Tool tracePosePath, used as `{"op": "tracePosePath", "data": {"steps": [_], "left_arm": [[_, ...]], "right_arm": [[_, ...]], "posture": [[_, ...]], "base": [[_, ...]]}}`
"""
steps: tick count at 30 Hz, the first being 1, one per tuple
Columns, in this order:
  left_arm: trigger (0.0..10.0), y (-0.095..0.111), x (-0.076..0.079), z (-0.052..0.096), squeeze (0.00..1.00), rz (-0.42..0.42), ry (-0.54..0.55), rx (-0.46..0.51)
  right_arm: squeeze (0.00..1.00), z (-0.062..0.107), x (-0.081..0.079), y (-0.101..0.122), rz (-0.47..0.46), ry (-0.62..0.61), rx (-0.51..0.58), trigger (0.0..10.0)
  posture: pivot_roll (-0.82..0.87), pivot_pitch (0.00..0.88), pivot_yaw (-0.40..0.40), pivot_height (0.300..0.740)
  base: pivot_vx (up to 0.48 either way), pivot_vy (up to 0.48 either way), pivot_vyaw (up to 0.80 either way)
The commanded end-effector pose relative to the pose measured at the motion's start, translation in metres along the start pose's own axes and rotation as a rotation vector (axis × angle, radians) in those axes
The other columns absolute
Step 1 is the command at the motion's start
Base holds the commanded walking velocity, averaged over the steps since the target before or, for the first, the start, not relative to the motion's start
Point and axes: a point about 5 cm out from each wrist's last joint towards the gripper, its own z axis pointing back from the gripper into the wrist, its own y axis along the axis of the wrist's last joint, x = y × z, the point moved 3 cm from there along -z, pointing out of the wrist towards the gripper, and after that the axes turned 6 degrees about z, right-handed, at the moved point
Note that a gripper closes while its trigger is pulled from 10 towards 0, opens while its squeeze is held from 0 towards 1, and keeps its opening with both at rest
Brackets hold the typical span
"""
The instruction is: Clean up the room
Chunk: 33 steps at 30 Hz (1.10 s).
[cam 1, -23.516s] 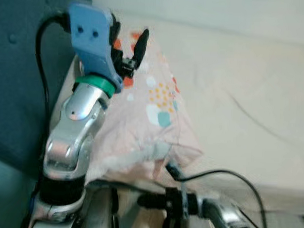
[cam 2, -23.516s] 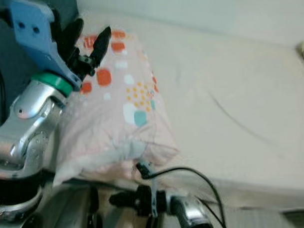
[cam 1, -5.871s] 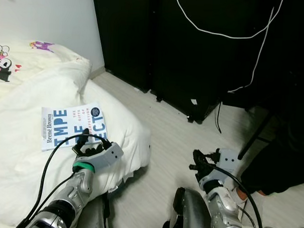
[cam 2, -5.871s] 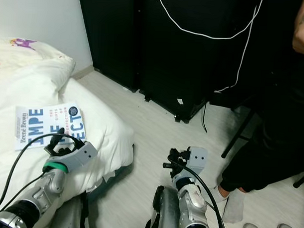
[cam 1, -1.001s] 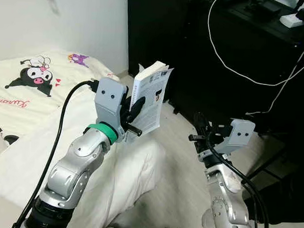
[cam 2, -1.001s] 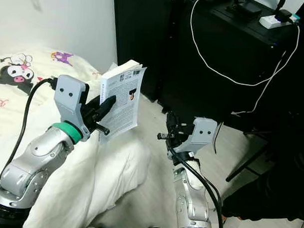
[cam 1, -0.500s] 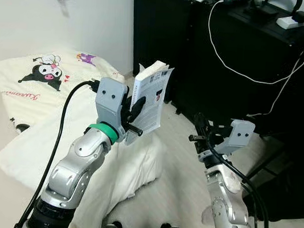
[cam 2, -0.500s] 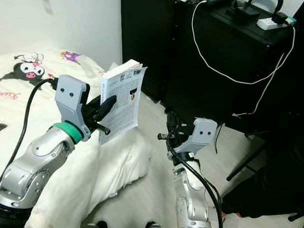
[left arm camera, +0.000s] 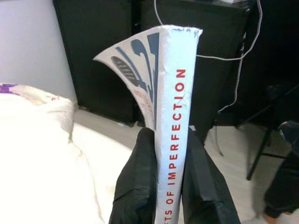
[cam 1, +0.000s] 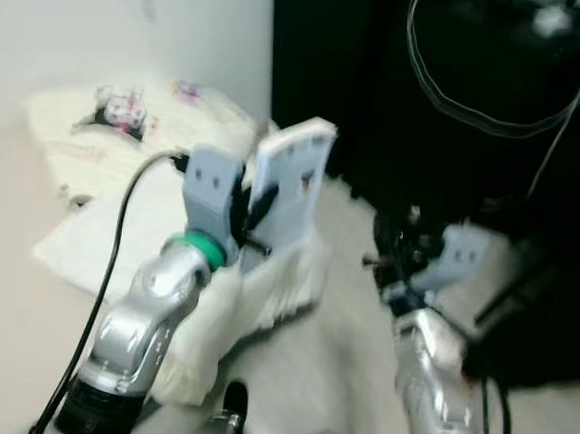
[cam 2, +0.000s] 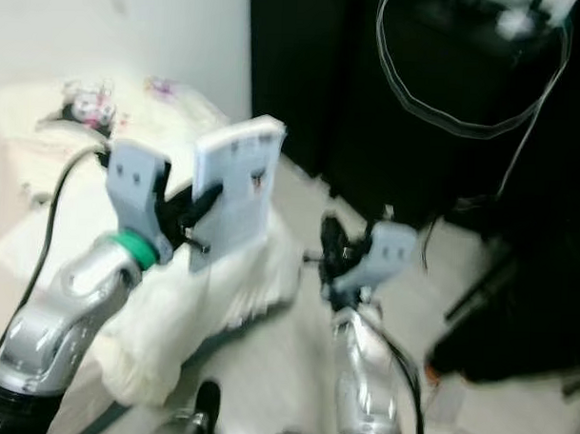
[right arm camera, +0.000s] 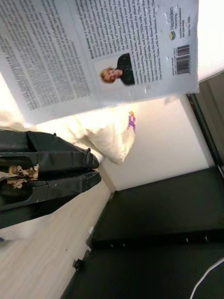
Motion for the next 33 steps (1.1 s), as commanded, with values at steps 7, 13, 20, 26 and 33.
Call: {"op": "tracePosePath", "data": {"steps": [7,13,20,26,33], "left_arm": [[10.0,0.007,0.001,0.000,0.00,-0.013,-0.007,0.028],[10.0,0.007,0.001,0.000,0.00,-0.011,-0.005,0.028],[10.0,0.006,-0.001,0.000,0.00,-0.012,0.001,0.027],[10.0,0.002,-0.004,0.001,0.00,-0.020,0.012,0.015],[10.0,-0.027,-0.021,0.008,0.00,-0.117,0.063,-0.100]], "right_arm": [[0.00,0.002,0.002,-0.004,-0.030,-0.019,-0.014,10.0],[0.00,0.002,0.000,-0.005,-0.028,-0.013,-0.020,10.0],[0.00,0.001,-0.002,-0.007,-0.006,0.005,-0.031,10.0],[0.00,0.003,-0.001,-0.013,0.009,0.015,-0.054,10.0],[0.00,0.014,0.008,-0.036,0.039,0.000,-0.137,10.0]], "posture": [[0.07,0.104,0.005,0.726],[0.07,0.104,0.005,0.726],[0.08,0.100,0.003,0.726],[0.08,0.097,0.003,0.726],[0.08,0.093,0.001,0.726]], "base": [[-0.341,0.000,0.00],[-0.339,0.000,0.00],[-0.341,0.000,0.00],[-0.283,0.000,0.12],[0.000,0.000,0.76]]}}
